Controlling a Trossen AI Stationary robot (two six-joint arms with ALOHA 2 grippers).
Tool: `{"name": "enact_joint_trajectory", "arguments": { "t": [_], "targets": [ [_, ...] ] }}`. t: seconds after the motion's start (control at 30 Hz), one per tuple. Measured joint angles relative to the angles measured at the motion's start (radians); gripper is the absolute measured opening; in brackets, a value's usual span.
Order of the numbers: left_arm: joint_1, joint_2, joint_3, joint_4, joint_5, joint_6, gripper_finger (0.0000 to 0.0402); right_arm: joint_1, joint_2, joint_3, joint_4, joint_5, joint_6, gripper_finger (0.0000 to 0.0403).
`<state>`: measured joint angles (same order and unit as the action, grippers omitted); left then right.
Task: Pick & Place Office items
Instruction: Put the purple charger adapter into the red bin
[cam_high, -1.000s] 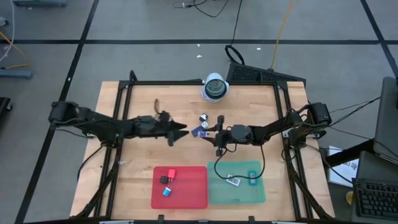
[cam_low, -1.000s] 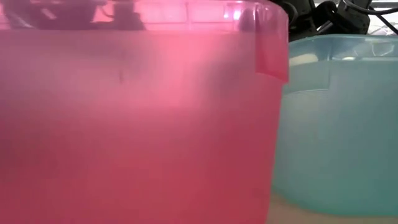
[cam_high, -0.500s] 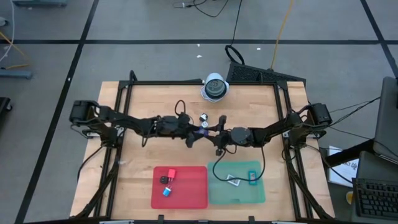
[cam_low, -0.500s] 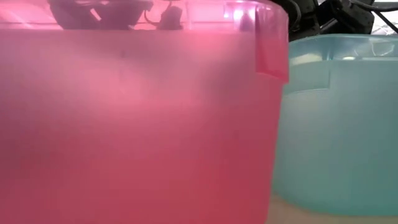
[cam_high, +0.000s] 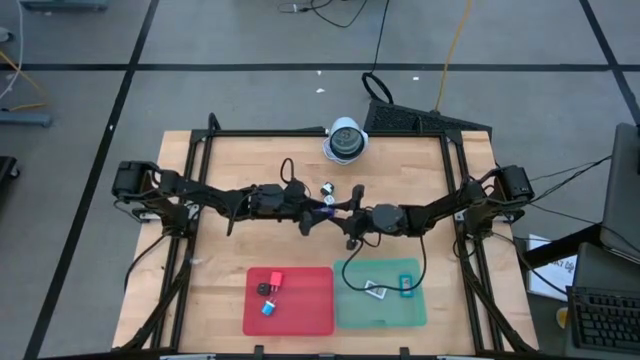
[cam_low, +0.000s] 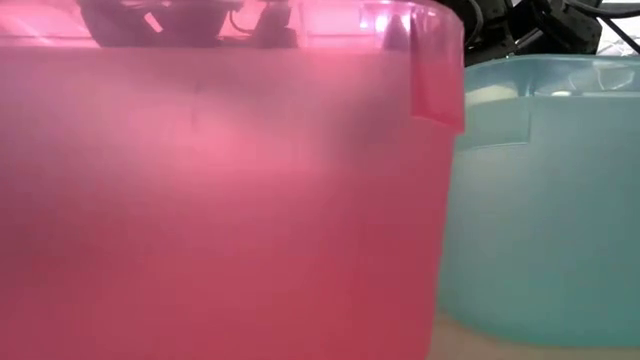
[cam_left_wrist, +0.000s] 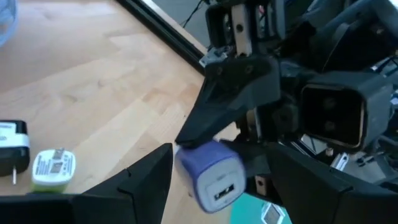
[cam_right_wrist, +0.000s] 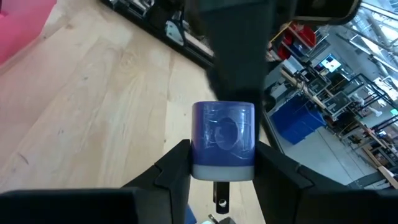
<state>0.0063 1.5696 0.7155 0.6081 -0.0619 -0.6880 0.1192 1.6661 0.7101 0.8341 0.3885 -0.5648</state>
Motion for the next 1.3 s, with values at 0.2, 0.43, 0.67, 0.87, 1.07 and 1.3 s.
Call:
{"name": "enact_joint_trajectory", "arguments": {
  "t": [0.2, 0.43, 0.67, 0.87, 1.07, 1.3],
  "targets": [
    [-0.008, 0.000, 0.000, -0.005, 0.004, -0.021, 0.0260, 0.000, 0.000, 0.000, 0.038, 0.001, 0.002, 0.0132],
    [-0.008, 0.000, -0.001, -0.004, -0.051, -0.018, 0.0244, 0.000, 0.000, -0.001, 0.059, 0.003, 0.002, 0.0132],
    [-0.007, -0.001, -0.001, -0.001, -0.050, -0.017, 0.0216, 0.000, 0.000, -0.001, 0.067, 0.005, 0.002, 0.0132],
    [0.005, -0.002, -0.001, -0.003, -0.042, -0.025, 0.0167, -0.001, 0.001, -0.002, 0.067, 0.013, 0.000, 0.0132],
    [0.012, -0.002, -0.001, -0.008, -0.043, 0.014, 0.0135, -0.001, 0.001, -0.003, 0.066, 0.029, -0.009, 0.0132],
    [0.016, -0.002, -0.002, -0.011, -0.034, 0.103, 0.0139, -0.001, 0.001, -0.003, 0.052, 0.016, -0.005, 0.0143]
  ]
}}
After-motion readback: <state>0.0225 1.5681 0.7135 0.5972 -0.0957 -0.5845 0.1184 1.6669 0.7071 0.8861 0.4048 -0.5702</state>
